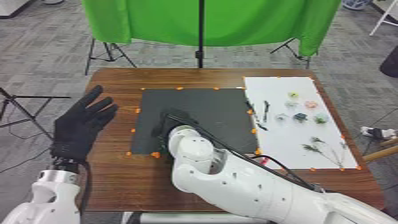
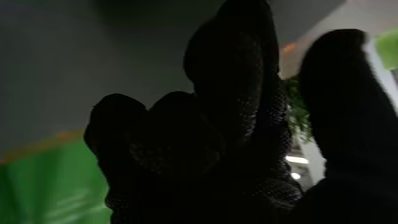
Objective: Arrange flowers
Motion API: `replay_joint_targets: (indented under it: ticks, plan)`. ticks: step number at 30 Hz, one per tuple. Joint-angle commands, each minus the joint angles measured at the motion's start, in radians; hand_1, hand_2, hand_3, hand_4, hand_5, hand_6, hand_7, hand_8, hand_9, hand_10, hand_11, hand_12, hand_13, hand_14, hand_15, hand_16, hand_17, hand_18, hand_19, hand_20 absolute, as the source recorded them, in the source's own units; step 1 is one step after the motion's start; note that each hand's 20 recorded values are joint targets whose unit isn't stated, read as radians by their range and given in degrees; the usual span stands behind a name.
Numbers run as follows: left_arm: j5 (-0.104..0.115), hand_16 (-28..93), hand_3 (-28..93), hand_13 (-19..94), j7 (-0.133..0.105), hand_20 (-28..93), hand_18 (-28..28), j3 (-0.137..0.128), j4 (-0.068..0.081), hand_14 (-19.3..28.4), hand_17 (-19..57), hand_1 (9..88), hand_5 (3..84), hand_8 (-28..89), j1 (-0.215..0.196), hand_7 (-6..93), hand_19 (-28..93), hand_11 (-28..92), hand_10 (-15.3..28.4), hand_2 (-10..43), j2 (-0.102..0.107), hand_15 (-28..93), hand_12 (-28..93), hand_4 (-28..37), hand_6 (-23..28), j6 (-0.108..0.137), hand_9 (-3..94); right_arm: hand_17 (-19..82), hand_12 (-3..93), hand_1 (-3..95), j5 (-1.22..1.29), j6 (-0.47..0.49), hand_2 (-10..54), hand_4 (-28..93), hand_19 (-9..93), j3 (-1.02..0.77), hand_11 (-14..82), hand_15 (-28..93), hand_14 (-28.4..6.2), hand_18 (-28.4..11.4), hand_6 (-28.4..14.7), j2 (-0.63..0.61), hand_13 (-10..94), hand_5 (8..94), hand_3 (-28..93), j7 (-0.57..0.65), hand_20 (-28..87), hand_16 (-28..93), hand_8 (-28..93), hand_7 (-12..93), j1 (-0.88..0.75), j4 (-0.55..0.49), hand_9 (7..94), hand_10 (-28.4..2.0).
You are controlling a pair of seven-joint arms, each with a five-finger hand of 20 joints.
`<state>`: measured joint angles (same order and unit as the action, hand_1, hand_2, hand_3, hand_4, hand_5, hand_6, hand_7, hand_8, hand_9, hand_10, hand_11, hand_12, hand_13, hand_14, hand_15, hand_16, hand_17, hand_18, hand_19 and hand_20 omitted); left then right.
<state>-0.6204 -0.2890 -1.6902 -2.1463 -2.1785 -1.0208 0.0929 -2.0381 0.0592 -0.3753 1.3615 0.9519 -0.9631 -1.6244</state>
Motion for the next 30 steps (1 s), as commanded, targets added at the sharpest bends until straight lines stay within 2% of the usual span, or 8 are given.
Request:
replay_joint_targets:
  ticks: [1,4,7,14,18,26,28,30]
  plan:
    - [0.026,-8,82,23,-0.047,5,25.7,-0.053,-0.028,26.9,-11.0,23.0,38.7,-10,-0.169,10.6,52,20,19.2,4.1,-0.003,43,9,-25.0,6.7,0.027,35.3,63,14.7,32.1,-0.064,-0.03,-3.0,-26,93,-0.048,49.9,68,-7.4,-20.7,-0.7,-0.164,92,93.7,63,-0.02,47,22,-15,24,-0.016,-0.167,93.7,-11.4]
    - [0.039,-8,82,23,-0.07,5,25.7,-0.063,-0.033,26.9,-11.0,22.5,38.6,-10,-0.202,10.6,52,20,19.2,4.3,-0.002,43,9,-25.6,6.7,0.036,35.3,62,14.8,30.8,-0.045,-0.072,-2.6,-26,93,-0.092,48.9,69,-8.0,-21.2,-1.1,-0.262,91,93.7,64,-0.005,48,22,-15,23,-0.027,-0.252,93.7,-11.8]
    - [0.054,-8,82,23,-0.094,5,25.8,-0.06,-0.032,26.9,-11.0,21.6,38.6,-10,-0.219,10.7,52,20,19.2,4.6,-0.004,43,9,-26.7,6.7,0.04,35.4,57,18.2,30.0,-0.031,-0.11,-1.7,-26,93,-0.186,38.9,69,-9.9,-22.3,-2.6,-0.363,86,90.8,64,0.012,43,21,-13,15,-0.088,-0.346,93.5,-12.7]
    - [0.076,-8,81,24,-0.147,6,26.1,-0.048,-0.038,27.1,-10.8,18.4,38.7,-10,-0.264,10.7,52,20,19.2,6.0,-0.001,42,9,-28.1,6.7,0.053,35.5,52,18.7,29.8,-0.045,-0.213,-1.0,-24,93,-0.473,34.0,69,-11.6,-22.8,-4.1,-0.587,80,81.9,66,0.077,39,20,-11,13,-0.357,-0.527,88.4,-15.1]
    - [0.07,-8,81,24,-0.144,6,26.1,-0.048,-0.042,27.2,-10.8,17.5,38.7,-10,-0.272,10.6,52,20,19.2,6.2,-0.009,42,9,-28.2,6.7,0.052,35.6,50,18.6,30.3,-0.098,-0.241,-1.3,-24,93,-0.638,33.3,69,-12.4,-22.7,-4.6,-0.682,79,79.5,67,0.114,38,19,-11,13,-0.533,-0.581,86.8,-15.3]
    - [0.075,-8,81,23,-0.153,6,26.2,-0.036,-0.046,27.0,-10.8,17.5,38.5,-10,-0.278,10.6,52,20,19.2,6.2,0.004,42,9,-28.3,6.7,0.059,35.5,47,17.9,32.1,-0.135,-0.225,-3.1,-23,93,-0.865,32.6,68,-12.9,-22.8,-5.5,-0.758,76,71.9,69,0.204,32,17,-11,13,-0.777,-0.578,81.6,-16.0]
    - [0.089,-8,81,24,-0.177,6,26.2,-0.027,-0.048,27.0,-10.8,17.5,38.6,-10,-0.286,10.5,52,20,19.2,6.2,0.026,42,9,-28.3,6.7,0.068,35.5,47,17.6,32.3,-0.17,-0.209,-3.3,-23,93,-0.889,32.7,68,-13.2,-22.7,-5.6,-0.767,75,70.3,69,0.224,31,16,-11,13,-0.81,-0.56,79.9,-16.4]
    - [0.088,-8,81,23,-0.171,6,26.2,-0.023,-0.046,27.0,-10.8,17.5,38.5,-10,-0.279,10.4,52,20,19.2,6.2,0.022,42,9,-28.3,6.7,0.065,35.4,46,17.4,32.8,-0.169,-0.198,-3.9,-23,93,-0.927,32.6,68,-13.6,-22.8,-5.9,-0.774,73,68.2,69,0.241,30,16,-11,12,-0.853,-0.557,78.2,-16.7]
